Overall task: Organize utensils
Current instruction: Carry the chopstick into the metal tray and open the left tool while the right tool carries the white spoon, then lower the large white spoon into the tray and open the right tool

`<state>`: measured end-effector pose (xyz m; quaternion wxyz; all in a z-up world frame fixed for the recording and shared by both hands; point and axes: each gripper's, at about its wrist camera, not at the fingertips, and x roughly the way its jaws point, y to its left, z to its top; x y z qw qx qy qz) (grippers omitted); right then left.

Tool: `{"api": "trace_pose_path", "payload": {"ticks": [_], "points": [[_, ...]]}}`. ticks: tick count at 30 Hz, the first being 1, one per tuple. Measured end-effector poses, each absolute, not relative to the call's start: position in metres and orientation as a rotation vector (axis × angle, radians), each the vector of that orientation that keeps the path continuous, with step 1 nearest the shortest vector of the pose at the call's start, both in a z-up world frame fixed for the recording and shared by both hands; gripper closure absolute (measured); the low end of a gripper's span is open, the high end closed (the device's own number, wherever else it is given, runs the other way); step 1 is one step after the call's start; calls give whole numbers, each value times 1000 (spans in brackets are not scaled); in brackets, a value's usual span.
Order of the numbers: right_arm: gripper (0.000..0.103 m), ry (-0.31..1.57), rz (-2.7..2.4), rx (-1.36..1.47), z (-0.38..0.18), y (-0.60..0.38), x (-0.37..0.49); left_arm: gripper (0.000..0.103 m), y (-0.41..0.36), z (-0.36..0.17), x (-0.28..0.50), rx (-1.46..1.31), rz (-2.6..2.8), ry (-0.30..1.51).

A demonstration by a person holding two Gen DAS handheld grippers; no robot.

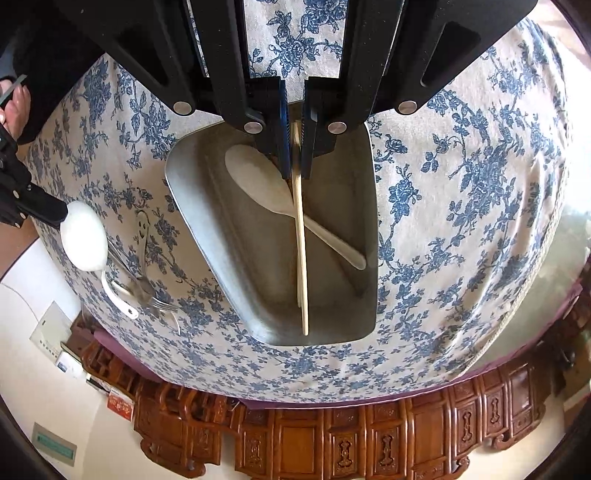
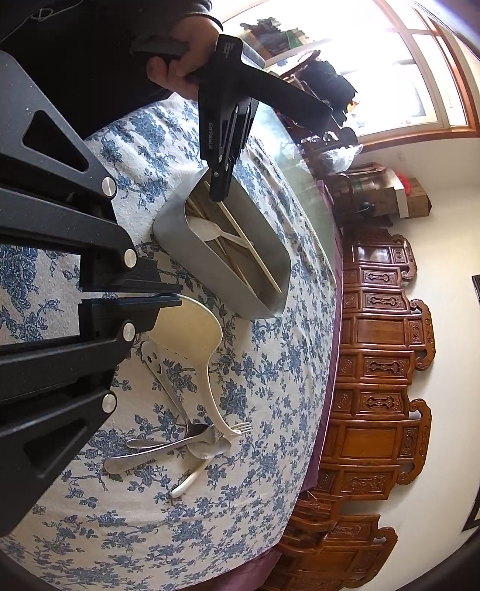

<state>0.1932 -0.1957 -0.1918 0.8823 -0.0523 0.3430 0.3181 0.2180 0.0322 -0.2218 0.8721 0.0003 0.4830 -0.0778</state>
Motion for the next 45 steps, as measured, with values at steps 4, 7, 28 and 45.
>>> {"api": "trace_pose_path", "payload": {"ticks": [4,7,28,45], "points": [[101,713,668,-116,-190,-193,191,99,35,-219,220,-5,-144,1000],[101,709,674,-123,-188,-190,189,98,39,-216,219,-23,-134,986],[101,640,816,-233,-154,-108,199,91,83,-192,214,-83,-43,885],[100,761,917,-215,-198,-54,226,91,96,-192,217,-102,-12,881]]}}
